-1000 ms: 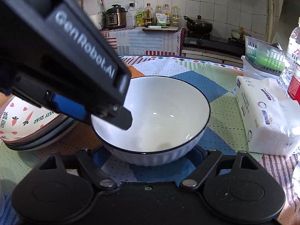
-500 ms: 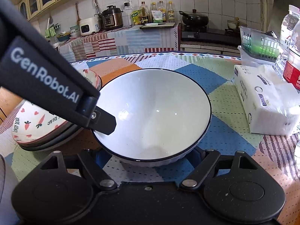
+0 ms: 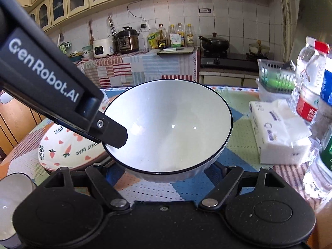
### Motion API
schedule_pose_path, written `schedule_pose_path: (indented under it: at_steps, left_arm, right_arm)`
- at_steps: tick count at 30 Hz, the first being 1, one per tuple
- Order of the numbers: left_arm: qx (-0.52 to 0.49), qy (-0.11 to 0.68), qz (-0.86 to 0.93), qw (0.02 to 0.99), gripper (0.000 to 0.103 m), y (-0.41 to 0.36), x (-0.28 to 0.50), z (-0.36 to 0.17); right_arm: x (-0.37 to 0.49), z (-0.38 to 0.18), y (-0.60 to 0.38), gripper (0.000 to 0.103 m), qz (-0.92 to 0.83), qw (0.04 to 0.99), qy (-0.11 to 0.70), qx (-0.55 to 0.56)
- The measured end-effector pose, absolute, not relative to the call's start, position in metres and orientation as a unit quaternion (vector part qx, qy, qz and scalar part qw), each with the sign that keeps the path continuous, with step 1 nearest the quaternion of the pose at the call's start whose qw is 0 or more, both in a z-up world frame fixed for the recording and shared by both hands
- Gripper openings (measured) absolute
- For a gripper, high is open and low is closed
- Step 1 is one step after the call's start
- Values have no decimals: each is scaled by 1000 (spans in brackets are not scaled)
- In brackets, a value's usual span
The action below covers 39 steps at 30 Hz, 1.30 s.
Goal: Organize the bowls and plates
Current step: 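Carry the bowl onto the bowl stack and open the left gripper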
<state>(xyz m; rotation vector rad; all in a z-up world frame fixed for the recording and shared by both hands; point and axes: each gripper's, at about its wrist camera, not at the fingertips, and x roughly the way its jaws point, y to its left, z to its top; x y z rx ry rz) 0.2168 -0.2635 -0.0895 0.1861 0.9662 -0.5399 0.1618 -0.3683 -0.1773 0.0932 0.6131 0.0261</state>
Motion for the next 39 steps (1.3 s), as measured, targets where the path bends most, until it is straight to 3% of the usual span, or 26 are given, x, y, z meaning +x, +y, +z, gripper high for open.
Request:
schedule_pose_path:
  at_steps: [20,39]
  left_arm:
    - [57,421,-223,878,17,-174,143,-16]
    - [30,479,-167,861,17,-91,111,-60]
  right_arm:
    - [108,-100,-310,85,99,959,264,-12]
    - [86,-122,-244,85,194,932,298,-75]
